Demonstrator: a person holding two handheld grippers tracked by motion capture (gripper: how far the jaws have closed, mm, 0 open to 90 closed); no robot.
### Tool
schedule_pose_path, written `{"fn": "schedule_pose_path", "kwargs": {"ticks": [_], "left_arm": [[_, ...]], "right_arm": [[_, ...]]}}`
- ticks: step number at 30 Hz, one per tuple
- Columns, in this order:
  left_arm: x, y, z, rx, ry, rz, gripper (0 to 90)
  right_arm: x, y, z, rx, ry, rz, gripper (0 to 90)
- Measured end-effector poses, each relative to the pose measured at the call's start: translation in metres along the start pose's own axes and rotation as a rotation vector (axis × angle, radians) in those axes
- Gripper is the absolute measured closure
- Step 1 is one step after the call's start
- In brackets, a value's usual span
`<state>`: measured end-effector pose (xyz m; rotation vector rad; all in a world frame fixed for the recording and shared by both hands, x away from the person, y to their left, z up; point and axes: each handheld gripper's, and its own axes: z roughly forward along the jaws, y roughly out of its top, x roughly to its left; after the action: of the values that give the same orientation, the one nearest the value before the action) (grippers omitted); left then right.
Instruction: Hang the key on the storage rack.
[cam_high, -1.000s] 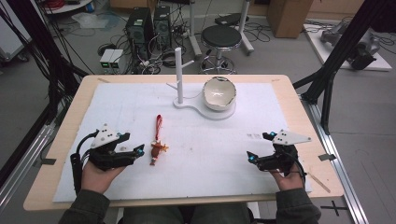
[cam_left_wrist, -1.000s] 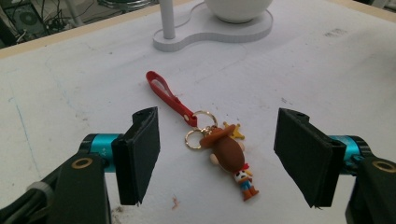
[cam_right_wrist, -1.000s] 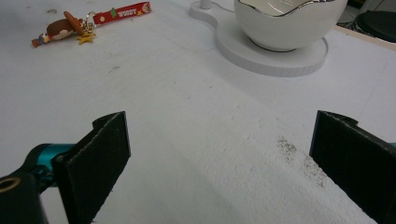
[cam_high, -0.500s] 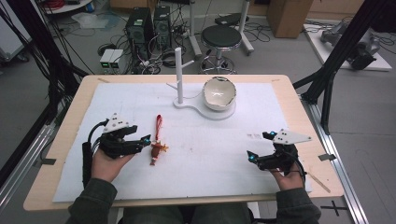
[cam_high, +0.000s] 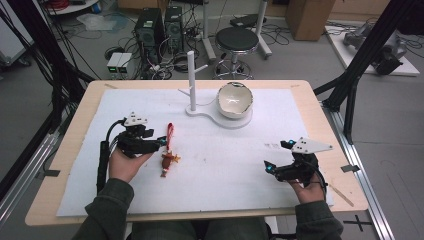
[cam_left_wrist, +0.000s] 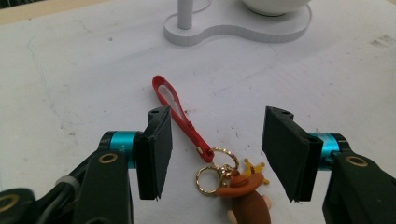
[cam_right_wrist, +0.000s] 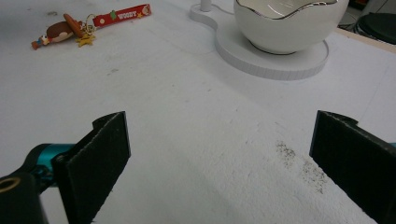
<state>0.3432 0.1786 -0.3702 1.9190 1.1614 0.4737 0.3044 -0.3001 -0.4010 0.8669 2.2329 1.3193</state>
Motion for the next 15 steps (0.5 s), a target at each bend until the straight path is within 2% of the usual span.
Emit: {"fn": "schedule_pose_path", "kwargs": {"ticks": [3,9,15], "left_arm": [[0.002,0.001,0.007,0.025,0.012,-0.01,43.4],[0.004,0.002,0.022,0.06,0.001,-0.048,49.4],[0.005,0.003,0.036,0.115,0.018,-0.049,50.3]], "right_arm": [[0.0,0.0,0.0,0.001,0.0,0.007,4.0],[-0.001,0.0,0.0,-0.001,-0.002,0.006,4.1],[-0.001,0.001,0.001,-0.004,0.002,0.0,4.0]]}}
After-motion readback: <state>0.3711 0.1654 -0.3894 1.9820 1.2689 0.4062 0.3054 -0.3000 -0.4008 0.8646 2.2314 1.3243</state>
